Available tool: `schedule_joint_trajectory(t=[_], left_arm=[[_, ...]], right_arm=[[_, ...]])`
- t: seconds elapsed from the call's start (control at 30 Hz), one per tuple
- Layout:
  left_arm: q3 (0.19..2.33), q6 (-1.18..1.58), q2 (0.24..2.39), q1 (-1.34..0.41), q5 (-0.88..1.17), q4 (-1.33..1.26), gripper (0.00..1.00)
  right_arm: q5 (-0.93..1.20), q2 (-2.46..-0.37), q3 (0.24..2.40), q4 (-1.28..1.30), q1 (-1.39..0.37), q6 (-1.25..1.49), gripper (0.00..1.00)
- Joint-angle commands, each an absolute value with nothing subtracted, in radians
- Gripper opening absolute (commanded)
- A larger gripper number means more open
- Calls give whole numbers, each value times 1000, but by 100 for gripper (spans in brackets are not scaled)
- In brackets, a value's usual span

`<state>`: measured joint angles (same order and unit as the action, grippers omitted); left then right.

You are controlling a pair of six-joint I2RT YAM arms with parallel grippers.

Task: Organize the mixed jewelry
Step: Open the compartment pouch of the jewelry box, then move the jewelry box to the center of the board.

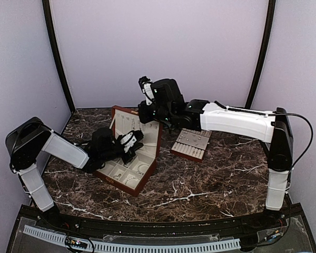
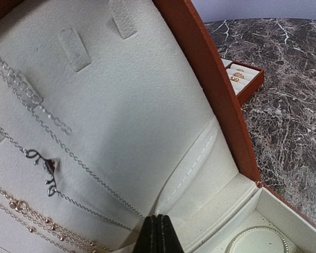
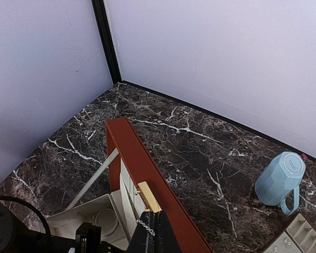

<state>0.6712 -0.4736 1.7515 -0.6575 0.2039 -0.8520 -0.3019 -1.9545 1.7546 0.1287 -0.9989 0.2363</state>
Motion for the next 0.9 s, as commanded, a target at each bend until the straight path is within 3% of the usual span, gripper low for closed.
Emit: schedule_joint_trajectory(t=[0.0,0.6,0.87], left_arm=[[645,-447,1730,-661,206,-848,0],[643,-442,1736,-666,194,-862,0],[633,-437,1737,-667,182,-876,0]], right_arm=[[-270,-1982,1744,115,-994,231,0],[-218,-2019,1711,129,-994,252,0],[-295,-2030,1719,150,-992,283,0]])
